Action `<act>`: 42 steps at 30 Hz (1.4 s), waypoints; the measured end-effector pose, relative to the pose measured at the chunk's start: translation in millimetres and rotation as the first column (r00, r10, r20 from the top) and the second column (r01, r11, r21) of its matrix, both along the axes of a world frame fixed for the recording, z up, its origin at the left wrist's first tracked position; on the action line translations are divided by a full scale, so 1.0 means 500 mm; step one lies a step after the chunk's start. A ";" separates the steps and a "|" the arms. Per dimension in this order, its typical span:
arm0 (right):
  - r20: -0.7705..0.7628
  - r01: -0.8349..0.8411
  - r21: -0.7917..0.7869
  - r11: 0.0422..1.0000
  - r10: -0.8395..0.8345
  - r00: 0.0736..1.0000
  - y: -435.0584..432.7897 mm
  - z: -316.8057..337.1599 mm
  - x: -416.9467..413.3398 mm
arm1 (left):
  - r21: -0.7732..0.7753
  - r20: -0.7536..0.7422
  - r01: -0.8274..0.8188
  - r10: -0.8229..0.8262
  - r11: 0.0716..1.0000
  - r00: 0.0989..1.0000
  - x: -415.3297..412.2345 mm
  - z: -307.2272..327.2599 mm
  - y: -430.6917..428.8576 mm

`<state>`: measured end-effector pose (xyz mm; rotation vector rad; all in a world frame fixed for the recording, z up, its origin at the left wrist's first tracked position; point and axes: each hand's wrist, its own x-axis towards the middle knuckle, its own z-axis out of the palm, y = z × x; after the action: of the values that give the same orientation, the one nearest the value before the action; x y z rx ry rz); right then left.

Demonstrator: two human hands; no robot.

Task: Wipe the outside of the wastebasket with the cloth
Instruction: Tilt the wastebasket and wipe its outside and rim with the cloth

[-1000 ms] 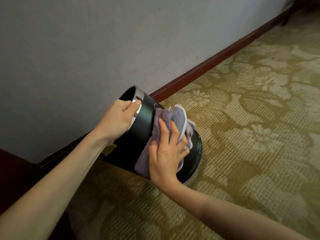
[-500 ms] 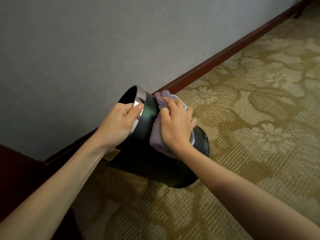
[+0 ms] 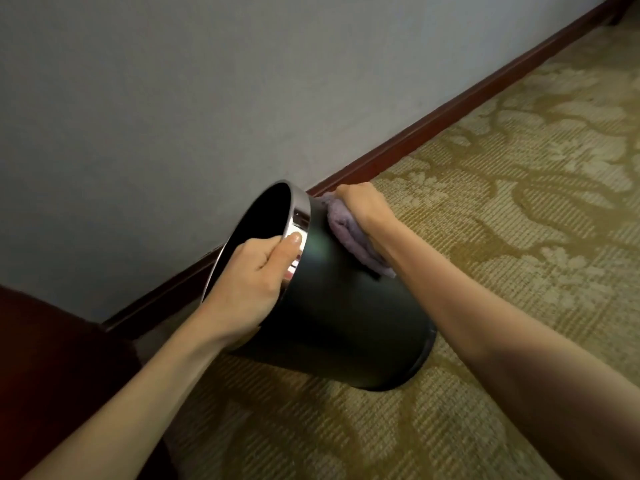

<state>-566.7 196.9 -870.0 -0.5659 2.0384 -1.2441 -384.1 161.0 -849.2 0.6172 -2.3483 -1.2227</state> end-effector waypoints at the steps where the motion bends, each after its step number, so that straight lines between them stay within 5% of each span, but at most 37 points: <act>1: -0.058 0.030 0.008 0.999 -0.030 0.998 0.005 0.003 0.012 | 0.012 -0.002 -0.015 0.015 1.000 1.000 0.003 -0.001 0.001; 8: -0.391 0.275 -0.185 0.943 -0.328 0.860 0.044 0.026 0.158 | 0.000 0.035 -0.157 0.157 0.988 0.987 -0.037 0.016 -0.022; 15: -0.544 0.241 -0.227 0.943 -0.328 0.772 0.072 -0.003 0.264 | -0.022 0.052 -0.161 0.162 0.987 0.986 -0.061 0.021 -0.037; 28: -0.431 0.179 -0.212 0.961 -0.256 0.865 0.027 0.023 0.153 | -0.023 -0.003 -0.140 0.140 0.990 0.990 -0.041 0.016 -0.050; 36: -0.226 0.028 0.009 1.000 -0.025 0.974 -0.032 0.022 0.040 | -0.027 0.009 -0.140 0.140 0.990 0.990 -0.008 0.003 -0.075; 42: -0.409 -0.012 -0.044 0.999 -0.007 0.912 -0.023 -0.005 0.080 | 0.029 0.015 -0.291 0.291 0.956 0.957 0.013 -0.017 -0.113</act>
<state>-526.9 185.4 -872.3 -0.9157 2.3519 -1.2514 -377.4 104.6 -857.7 0.9439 -2.1544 -1.1236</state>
